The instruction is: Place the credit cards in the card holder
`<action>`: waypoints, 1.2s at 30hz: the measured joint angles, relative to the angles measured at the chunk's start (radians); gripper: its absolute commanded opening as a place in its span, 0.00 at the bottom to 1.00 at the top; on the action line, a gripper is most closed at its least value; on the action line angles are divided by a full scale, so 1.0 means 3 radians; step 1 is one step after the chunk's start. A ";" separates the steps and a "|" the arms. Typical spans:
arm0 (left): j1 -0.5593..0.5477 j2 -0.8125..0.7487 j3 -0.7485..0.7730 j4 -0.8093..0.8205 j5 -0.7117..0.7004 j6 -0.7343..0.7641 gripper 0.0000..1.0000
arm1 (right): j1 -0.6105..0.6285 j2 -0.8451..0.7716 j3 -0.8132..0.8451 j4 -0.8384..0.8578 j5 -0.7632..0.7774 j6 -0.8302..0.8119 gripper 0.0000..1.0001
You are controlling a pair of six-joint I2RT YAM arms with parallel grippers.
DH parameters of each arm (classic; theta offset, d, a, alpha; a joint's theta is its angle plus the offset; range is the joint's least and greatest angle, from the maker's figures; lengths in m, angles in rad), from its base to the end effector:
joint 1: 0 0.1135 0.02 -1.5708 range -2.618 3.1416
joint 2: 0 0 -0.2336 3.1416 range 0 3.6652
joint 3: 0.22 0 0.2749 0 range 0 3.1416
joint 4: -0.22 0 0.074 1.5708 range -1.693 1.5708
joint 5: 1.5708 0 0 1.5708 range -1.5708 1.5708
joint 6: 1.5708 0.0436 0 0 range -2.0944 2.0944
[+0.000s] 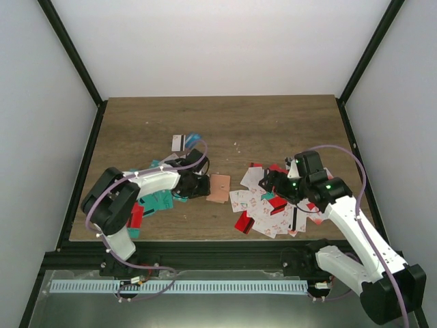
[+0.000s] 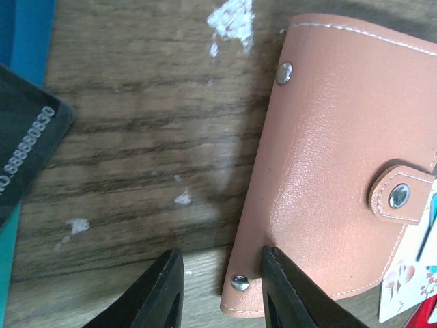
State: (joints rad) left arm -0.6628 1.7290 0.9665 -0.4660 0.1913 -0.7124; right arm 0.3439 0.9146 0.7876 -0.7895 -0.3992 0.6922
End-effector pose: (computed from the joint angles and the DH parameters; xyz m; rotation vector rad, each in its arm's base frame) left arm 0.2562 -0.2105 0.0922 -0.0242 2.9494 -0.5422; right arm 0.2020 0.0904 0.2335 0.2770 2.6134 0.9014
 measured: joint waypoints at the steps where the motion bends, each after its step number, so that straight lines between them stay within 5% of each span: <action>1: 0.0000 0.0013 0.0014 0.0014 0.0011 0.0005 0.39 | 0.0000 0.0017 0.0000 0.0001 0.0008 -0.0006 0.82; 8: 0.0000 0.0017 0.0046 0.0064 0.0067 0.0029 0.55 | 0.0000 0.0085 0.0000 0.0004 0.0023 -0.0034 0.83; 17: -0.0004 -0.0024 0.0161 0.0027 0.0120 0.0057 0.55 | 0.0000 0.0098 0.0000 0.0038 0.0023 -0.0064 0.83; 20: -0.0011 0.0052 0.0195 0.0050 0.0137 0.0085 0.49 | 0.0000 0.0099 0.0000 0.0039 0.0023 -0.0071 0.83; 28: -0.0057 0.0245 0.0214 0.0183 0.0197 0.0144 0.05 | 0.0000 0.0099 -0.0013 0.0042 0.0019 -0.0074 0.81; 36: -0.0070 0.0122 0.0092 0.0324 0.0252 0.0116 0.04 | 0.0010 0.0135 -0.0100 0.0197 -0.0114 -0.0072 0.80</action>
State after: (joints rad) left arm -0.6838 1.7657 0.9939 -0.3687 0.2668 -0.6777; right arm 0.3470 0.9550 0.7574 -0.7303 -0.4335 0.6704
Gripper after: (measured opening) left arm 0.056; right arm 0.799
